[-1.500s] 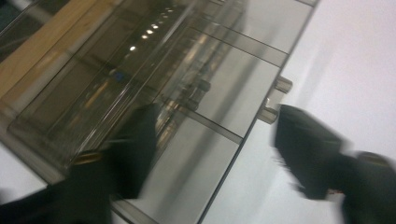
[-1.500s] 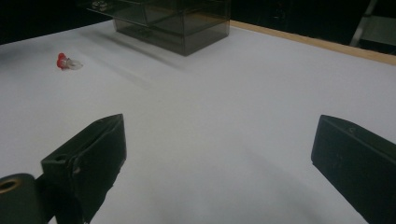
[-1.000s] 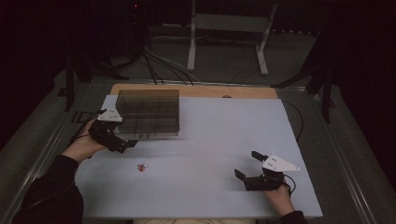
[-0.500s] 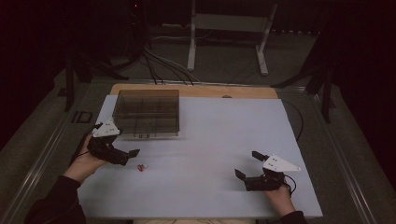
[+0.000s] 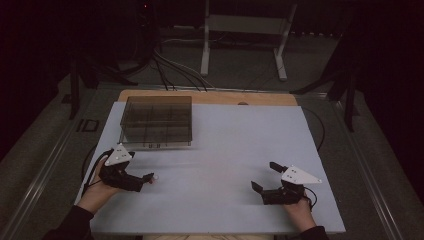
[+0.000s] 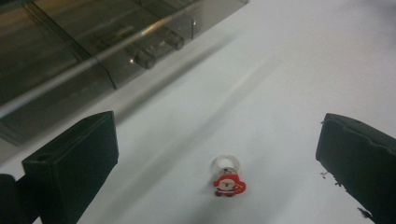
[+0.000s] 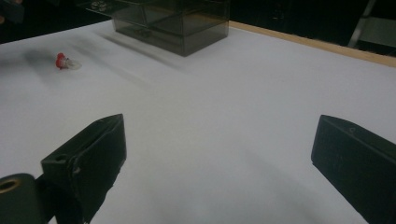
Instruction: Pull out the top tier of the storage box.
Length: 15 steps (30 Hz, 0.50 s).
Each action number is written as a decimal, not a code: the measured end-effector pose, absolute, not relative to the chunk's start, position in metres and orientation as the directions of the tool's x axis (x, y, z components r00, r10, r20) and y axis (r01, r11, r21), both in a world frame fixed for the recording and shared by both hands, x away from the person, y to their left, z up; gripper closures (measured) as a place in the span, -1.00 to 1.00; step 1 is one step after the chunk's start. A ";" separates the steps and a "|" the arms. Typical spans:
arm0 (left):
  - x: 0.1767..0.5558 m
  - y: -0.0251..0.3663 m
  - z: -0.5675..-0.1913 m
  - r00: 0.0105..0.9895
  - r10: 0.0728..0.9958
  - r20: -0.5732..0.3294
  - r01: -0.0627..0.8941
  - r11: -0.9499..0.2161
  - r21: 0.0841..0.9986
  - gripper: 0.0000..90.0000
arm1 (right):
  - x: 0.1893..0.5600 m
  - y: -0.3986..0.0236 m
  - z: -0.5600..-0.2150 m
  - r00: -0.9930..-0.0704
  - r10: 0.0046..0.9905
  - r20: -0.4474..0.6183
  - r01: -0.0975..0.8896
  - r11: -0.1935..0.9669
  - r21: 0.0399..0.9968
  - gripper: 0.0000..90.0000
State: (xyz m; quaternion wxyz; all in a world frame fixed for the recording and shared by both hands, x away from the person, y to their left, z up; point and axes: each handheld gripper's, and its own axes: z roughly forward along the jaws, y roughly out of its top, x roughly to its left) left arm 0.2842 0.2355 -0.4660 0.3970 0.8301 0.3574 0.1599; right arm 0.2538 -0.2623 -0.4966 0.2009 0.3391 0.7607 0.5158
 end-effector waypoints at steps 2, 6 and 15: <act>0.283 0.234 -0.471 0.684 0.730 -0.012 0.473 -0.431 0.769 -1.00 | 0.254 -0.262 -0.497 -0.690 0.723 0.043 0.309 0.239 0.921 -0.93; 0.281 0.234 -0.481 0.666 0.746 -0.021 0.486 -0.411 0.771 -1.00 | 0.254 -0.262 -0.497 -0.689 0.723 0.044 0.309 0.239 0.921 -0.93; 0.276 0.237 -0.494 0.644 0.765 -0.020 0.468 -0.373 0.801 -1.00 | 0.254 -0.262 -0.497 -0.690 0.723 0.041 0.309 0.243 0.920 -0.93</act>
